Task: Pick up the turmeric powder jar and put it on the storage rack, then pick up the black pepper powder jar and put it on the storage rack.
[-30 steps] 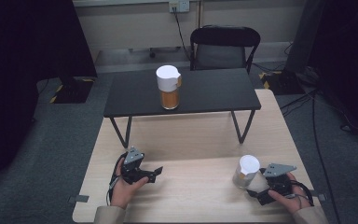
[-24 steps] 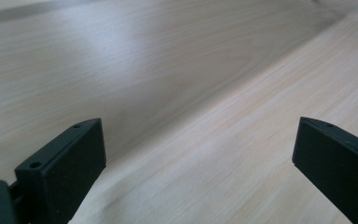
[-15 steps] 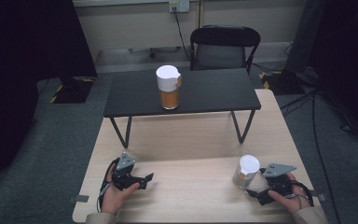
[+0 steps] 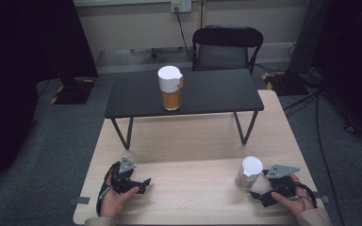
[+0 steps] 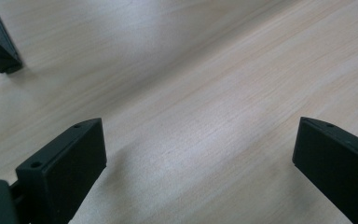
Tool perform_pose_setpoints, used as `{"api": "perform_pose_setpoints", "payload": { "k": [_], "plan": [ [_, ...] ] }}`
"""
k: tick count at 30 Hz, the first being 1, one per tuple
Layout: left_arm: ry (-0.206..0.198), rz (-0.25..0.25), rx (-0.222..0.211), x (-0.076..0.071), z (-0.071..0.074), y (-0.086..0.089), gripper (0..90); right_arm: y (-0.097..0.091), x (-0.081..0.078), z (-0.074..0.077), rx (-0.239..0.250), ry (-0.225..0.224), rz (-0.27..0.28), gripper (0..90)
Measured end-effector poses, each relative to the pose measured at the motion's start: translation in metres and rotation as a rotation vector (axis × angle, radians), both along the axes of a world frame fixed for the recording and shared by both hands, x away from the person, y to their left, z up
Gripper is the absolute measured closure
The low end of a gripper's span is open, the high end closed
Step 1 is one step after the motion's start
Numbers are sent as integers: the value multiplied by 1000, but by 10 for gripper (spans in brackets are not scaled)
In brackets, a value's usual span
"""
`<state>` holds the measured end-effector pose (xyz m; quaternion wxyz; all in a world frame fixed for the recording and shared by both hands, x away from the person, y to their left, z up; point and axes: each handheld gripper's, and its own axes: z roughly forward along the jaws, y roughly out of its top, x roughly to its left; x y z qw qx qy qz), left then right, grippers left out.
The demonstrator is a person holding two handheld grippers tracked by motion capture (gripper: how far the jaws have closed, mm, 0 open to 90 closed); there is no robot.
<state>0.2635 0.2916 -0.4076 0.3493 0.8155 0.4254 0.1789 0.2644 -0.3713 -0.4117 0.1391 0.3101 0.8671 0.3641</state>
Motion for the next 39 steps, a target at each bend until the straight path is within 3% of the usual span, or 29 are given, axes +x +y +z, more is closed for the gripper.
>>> {"api": "perform_pose_setpoints", "payload": {
  "k": [2,9,15,39],
  "plan": [
    [12,-7,27,2,0,-2,22,0,0,0,0,0,0,0],
    [36,-10,24,4,-1,-3,10,0,0,0,0,0,0,0],
    [-2,-14,-2,0,-9,2,0,0,0,0,0,0,0,0],
    [-3,-17,-2,4,-10,0,0,-1,-1,0,-1,1,2,0]
  ]
}}
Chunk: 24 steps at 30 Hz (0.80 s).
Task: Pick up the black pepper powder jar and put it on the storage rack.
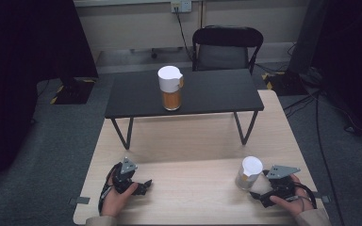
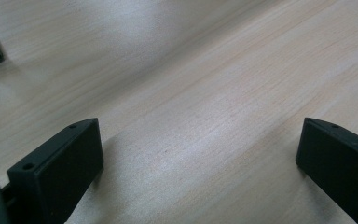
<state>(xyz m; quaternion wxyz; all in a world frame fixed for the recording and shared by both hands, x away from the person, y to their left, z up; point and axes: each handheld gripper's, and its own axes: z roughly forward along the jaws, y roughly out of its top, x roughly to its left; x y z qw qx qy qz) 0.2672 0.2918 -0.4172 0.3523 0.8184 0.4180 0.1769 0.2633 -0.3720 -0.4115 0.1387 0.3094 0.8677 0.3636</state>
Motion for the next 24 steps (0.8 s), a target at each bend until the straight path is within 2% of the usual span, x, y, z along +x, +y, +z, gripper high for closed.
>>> {"api": "perform_pose_setpoints", "payload": {
  "k": [10,15,24],
  "plan": [
    [0,-1,0,1,0,0,0,-5,1,0,9,2,19,5],
    [0,-3,1,3,0,-2,0,-9,-2,1,38,13,0,16],
    [0,-3,0,4,0,-2,0,3,-5,11,34,-5,16,16]
  ]
}}
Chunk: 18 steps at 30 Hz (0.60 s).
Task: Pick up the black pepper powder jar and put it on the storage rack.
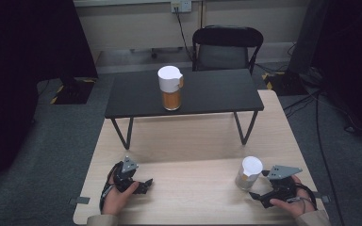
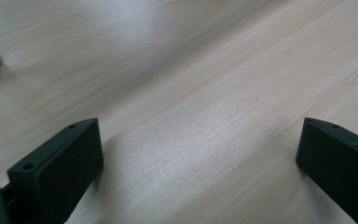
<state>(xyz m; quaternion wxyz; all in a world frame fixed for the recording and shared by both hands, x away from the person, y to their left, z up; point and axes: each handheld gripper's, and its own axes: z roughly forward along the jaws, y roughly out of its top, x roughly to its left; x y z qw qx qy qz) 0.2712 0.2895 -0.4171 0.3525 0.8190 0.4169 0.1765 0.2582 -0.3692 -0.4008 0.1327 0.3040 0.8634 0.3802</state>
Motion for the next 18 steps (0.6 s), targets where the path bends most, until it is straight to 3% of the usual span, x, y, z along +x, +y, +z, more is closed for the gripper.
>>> {"api": "perform_pose_setpoints", "payload": {
  "k": [18],
  "plan": [
    [0,-1,0,0,0,0,0,17,1,11,63,-30,-23,19]
  ]
}}
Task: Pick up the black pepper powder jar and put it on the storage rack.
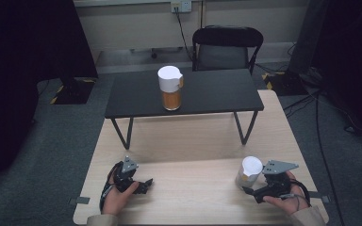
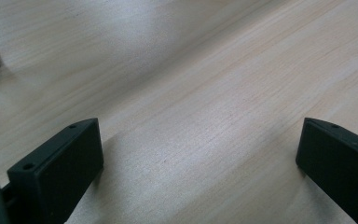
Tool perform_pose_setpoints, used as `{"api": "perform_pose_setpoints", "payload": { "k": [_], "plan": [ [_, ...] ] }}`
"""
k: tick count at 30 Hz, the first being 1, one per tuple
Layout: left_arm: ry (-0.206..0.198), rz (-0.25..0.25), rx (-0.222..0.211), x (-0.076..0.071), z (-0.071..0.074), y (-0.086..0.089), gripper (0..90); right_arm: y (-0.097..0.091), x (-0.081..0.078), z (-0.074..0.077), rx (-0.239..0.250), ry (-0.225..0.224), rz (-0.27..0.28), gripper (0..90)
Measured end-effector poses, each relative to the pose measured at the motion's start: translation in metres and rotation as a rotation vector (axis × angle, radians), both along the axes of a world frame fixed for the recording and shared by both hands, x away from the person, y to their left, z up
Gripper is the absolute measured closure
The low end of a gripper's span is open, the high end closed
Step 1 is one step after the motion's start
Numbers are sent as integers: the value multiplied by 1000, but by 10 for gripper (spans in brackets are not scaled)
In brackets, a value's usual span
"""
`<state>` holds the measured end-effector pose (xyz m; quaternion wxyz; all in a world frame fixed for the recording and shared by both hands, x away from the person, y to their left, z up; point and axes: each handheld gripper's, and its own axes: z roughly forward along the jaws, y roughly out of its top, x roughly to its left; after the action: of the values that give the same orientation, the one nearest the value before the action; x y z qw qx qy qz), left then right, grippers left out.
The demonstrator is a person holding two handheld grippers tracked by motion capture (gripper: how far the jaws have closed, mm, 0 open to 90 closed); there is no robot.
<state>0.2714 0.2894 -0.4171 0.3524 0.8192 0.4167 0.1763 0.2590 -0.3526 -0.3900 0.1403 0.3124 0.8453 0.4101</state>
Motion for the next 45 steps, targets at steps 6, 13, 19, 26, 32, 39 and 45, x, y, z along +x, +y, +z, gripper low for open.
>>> {"api": "perform_pose_setpoints", "payload": {
  "k": [6,13,19,26,32,39,45],
  "plan": [
    [0,-1,1,0,0,0,0,9,1,3,-8,-13,5,65],
    [0,0,0,0,0,0,0,11,-2,1,35,-41,-7,119],
    [0,0,0,0,0,0,0,10,-3,-1,67,-46,-22,210],
    [0,0,0,0,0,0,0,7,-4,-4,82,-63,-22,291],
    [0,0,0,0,0,0,0,7,-4,-5,83,-70,-20,299],
    [0,0,0,0,0,0,0,8,-3,-2,67,-74,-12,302],
    [0,0,0,0,0,0,0,13,-1,1,46,-83,2,303]
  ]
}}
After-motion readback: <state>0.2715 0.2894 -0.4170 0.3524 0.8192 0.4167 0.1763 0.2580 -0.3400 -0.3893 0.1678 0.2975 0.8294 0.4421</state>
